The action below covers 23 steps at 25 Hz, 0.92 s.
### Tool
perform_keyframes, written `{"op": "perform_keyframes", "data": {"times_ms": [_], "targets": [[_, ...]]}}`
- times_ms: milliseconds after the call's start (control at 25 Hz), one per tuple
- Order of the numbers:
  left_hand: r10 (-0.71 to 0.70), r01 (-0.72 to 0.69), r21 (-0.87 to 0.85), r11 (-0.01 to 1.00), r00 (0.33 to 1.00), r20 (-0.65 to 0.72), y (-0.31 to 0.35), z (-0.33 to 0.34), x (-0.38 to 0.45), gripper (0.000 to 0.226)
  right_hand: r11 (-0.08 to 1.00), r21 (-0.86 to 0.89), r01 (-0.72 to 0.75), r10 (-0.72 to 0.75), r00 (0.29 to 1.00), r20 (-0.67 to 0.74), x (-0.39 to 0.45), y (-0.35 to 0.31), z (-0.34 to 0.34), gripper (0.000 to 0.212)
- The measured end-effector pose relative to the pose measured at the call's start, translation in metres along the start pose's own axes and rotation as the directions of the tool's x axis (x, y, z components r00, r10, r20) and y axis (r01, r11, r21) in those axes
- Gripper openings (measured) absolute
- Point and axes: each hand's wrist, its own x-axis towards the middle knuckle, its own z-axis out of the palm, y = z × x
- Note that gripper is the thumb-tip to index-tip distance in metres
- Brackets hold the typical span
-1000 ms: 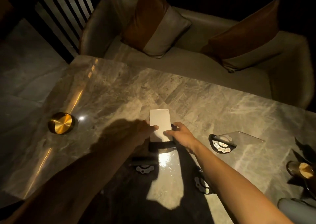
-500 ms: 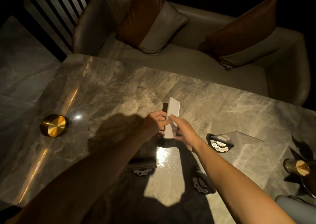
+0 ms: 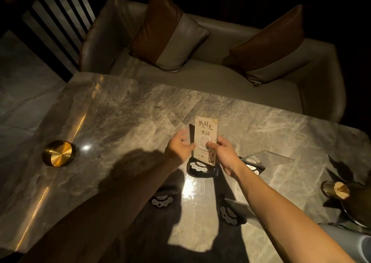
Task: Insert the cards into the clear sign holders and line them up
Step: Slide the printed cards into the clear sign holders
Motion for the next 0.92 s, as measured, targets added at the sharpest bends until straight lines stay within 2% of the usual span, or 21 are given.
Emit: {"op": "perform_keyframes", "data": {"times_ms": [40, 120, 200, 280, 360, 480, 640, 760, 920], "targets": [[-0.007, 0.008, 0.016, 1.0, 0.999, -0.035, -0.005, -0.004, 0.004, 0.063, 1.0, 0.008, -0.005, 0.005, 1.0, 0.015, -0.001, 0.002, -0.003, 0.026], [0.001, -0.001, 0.009, 1.0, 1.0, -0.013, -0.005, -0.012, 0.006, 0.064, 1.0, 0.021, -0.002, 0.0, 0.997, 0.072, -0.004, 0.003, -0.008, 0.028], [0.01, -0.006, -0.049, 0.999, 0.997, 0.072, 0.006, -0.017, 0.005, 0.041, 1.0, 0.027, 0.016, -0.019, 0.992, 0.126, -0.007, 0.003, -0.009, 0.029], [-0.005, 0.015, -0.095, 0.995, 0.994, 0.11, 0.013, -0.019, -0.001, 0.018, 1.0, 0.001, 0.029, -0.029, 0.992, 0.122, -0.009, 0.002, -0.008, 0.03], [-0.003, 0.017, -0.123, 0.992, 0.994, 0.112, 0.011, -0.02, -0.005, 0.01, 0.997, -0.055, 0.053, -0.049, 0.996, 0.068, -0.009, 0.002, -0.007, 0.033], [0.039, -0.032, -0.078, 0.996, 0.995, 0.091, 0.009, -0.019, -0.011, 0.011, 0.984, -0.161, 0.082, -0.083, 0.997, 0.002, -0.006, 0.006, -0.009, 0.036], [0.08, -0.079, -0.017, 0.997, 0.993, 0.092, 0.003, -0.013, -0.016, 0.009, 0.97, -0.221, 0.097, -0.113, 0.992, -0.061, -0.004, 0.01, -0.012, 0.026], [0.111, -0.113, 0.02, 0.993, 0.991, 0.074, 0.003, -0.012, -0.02, 0.018, 0.965, -0.253, 0.071, -0.091, 0.993, -0.069, -0.005, 0.011, -0.014, 0.025], [0.095, -0.099, 0.064, 0.993, 0.993, 0.074, -0.001, -0.014, -0.027, 0.019, 0.955, -0.296, 0.022, -0.047, 0.996, -0.078, -0.01, 0.016, -0.018, 0.02]]}}
